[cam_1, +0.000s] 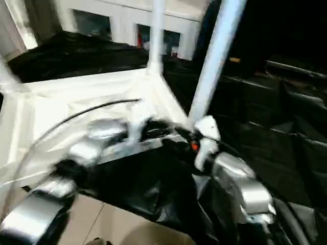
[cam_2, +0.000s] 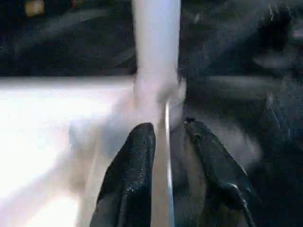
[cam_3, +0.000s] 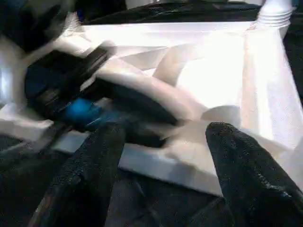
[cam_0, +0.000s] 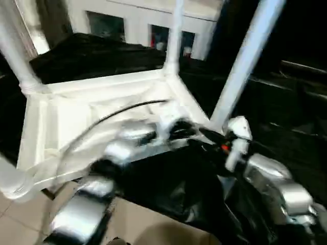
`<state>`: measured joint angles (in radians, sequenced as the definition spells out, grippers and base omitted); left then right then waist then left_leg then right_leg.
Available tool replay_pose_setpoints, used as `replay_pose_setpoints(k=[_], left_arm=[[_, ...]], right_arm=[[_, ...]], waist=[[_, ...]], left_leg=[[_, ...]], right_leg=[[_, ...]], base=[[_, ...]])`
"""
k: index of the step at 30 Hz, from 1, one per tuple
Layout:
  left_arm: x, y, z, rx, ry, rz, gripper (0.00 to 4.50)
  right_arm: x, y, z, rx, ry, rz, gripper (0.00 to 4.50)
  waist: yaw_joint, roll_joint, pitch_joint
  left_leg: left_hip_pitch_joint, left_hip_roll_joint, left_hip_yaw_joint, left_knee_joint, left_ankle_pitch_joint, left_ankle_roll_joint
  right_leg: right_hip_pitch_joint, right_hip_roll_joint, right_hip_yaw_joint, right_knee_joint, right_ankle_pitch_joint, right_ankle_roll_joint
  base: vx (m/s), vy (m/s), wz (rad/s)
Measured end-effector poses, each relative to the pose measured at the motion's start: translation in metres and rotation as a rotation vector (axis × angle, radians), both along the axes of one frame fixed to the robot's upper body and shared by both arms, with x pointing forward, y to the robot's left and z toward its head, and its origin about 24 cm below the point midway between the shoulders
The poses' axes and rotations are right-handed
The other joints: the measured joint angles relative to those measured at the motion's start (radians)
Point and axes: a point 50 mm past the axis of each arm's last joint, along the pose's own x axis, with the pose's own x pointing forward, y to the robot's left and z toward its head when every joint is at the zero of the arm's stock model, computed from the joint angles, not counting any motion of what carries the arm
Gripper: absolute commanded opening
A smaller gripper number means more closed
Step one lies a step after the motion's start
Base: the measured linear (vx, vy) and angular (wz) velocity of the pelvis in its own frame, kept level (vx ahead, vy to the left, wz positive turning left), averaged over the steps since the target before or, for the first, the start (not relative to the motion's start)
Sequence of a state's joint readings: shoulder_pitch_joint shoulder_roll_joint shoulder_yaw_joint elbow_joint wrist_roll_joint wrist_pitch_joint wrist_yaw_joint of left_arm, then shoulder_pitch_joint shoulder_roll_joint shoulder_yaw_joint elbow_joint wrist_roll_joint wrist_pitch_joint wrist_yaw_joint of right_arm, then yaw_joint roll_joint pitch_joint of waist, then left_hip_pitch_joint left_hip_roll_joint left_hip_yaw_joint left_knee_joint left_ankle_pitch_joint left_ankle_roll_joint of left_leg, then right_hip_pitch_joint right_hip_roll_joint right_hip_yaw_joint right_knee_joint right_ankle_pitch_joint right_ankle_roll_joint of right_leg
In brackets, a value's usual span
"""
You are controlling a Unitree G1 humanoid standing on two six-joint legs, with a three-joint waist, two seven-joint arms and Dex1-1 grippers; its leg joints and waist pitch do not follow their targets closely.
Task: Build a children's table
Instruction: Rotate leg to tighten
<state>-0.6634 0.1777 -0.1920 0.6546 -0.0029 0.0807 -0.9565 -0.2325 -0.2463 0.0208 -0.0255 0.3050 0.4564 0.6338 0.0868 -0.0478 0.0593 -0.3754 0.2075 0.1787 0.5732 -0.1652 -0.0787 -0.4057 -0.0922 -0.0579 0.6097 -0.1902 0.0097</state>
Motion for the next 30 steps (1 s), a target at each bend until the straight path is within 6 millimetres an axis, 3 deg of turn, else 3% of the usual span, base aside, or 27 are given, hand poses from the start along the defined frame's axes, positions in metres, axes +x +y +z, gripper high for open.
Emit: replay_pose_setpoints(k=[4, 9, 15, 22, 26, 30], left_arm=[[-0.017, 0.04, -0.005, 0.041, 0.048, 0.048, 1.89], [-0.051, 0.086, 0.01, 0.05, 0.077, 0.116, 2.27], [-0.095, 0.096, 0.024, 0.05, 0.163, 0.086, 2.83], [-0.129, 0.116, 0.015, 0.156, 0.279, 0.211, 3.44], [-0.131, 0.137, 0.013, 0.227, 0.259, 0.378, 3.75], [-0.136, 0.148, 0.009, 0.262, 0.267, 0.453, 4.01]], right_arm=[[0.007, 0.013, 0.0, 0.014, 0.003, 0.014, 3.08], [0.024, 0.037, -0.002, 0.017, -0.012, 0.002, 3.08], [0.05, 0.064, 0.001, 0.054, -0.039, -0.081, 3.08], [0.074, 0.052, -0.006, 0.098, 0.014, -0.37, 3.08], [0.079, 0.051, -0.011, 0.095, 0.025, -0.453, 3.08], [0.082, 0.046, -0.013, 0.093, 0.027, -0.51, 3.08]], waist=[[0.002, -0.016, 0.009], [-0.008, -0.024, 0.013], [-0.006, -0.026, 0.015], [-0.009, -0.026, 0.015], [-0.013, -0.026, 0.015], [-0.005, -0.026, 0.015]], left_leg=[[0.001, 0.0, 0.001, -0.004, 0.0, -0.001], [0.0, 0.0, 0.003, -0.004, 0.002, -0.004], [-0.004, 0.0, 0.006, -0.006, 0.003, -0.005], [-0.005, 0.0, 0.009, -0.005, 0.003, -0.006], [-0.005, 0.001, 0.01, -0.005, 0.003, -0.006], [-0.005, 0.0, 0.01, -0.004, 0.004, -0.006]], right_leg=[[-0.001, 0.0, 0.0, 0.0, 0.0, 0.0], [-0.004, 0.0, 0.002, 0.0, 0.0, 0.0], [-0.01, 0.002, 0.005, 0.002, -0.001, -0.001], [-0.012, 0.004, 0.009, 0.004, -0.001, -0.001], [-0.012, 0.007, 0.014, 0.005, 0.0, 0.0], [-0.011, 0.008, 0.018, 0.005, 0.001, 0.0]], base=[[0.0, 0.0, 0.0], [0.0, 0.0, 0.0], [0.0, 0.0, 0.0], [0.0, 0.0, 0.0], [0.0, 0.0, 0.0], [0.0, 0.0, 0.0]])
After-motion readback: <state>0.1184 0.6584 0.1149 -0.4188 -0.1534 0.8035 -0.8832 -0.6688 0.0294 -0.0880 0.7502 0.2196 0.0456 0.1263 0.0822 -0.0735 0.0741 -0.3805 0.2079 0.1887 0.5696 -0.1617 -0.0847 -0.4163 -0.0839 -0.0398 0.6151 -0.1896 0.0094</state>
